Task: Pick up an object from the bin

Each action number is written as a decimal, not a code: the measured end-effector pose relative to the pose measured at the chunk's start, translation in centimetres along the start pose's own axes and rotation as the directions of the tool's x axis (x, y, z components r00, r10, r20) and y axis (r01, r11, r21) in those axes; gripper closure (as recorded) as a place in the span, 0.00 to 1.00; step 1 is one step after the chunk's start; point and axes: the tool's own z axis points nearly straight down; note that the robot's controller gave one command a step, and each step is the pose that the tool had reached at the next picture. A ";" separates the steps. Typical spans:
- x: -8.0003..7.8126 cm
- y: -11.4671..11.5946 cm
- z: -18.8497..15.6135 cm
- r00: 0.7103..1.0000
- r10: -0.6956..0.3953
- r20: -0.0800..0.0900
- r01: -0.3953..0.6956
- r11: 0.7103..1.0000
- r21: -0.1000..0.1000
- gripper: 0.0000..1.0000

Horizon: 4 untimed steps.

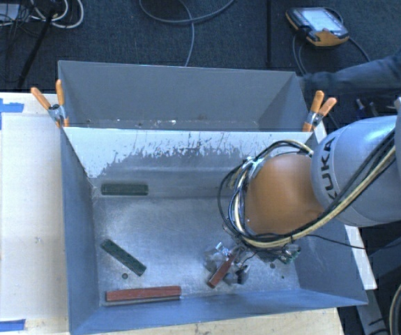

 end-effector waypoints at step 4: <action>0.0 0.0 0.0 1.000 -0.004 0.000 0.004 1.000 0.000 1.00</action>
Offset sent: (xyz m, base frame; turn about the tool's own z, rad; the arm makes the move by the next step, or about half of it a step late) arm 0.0000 0.0000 0.0000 0.0000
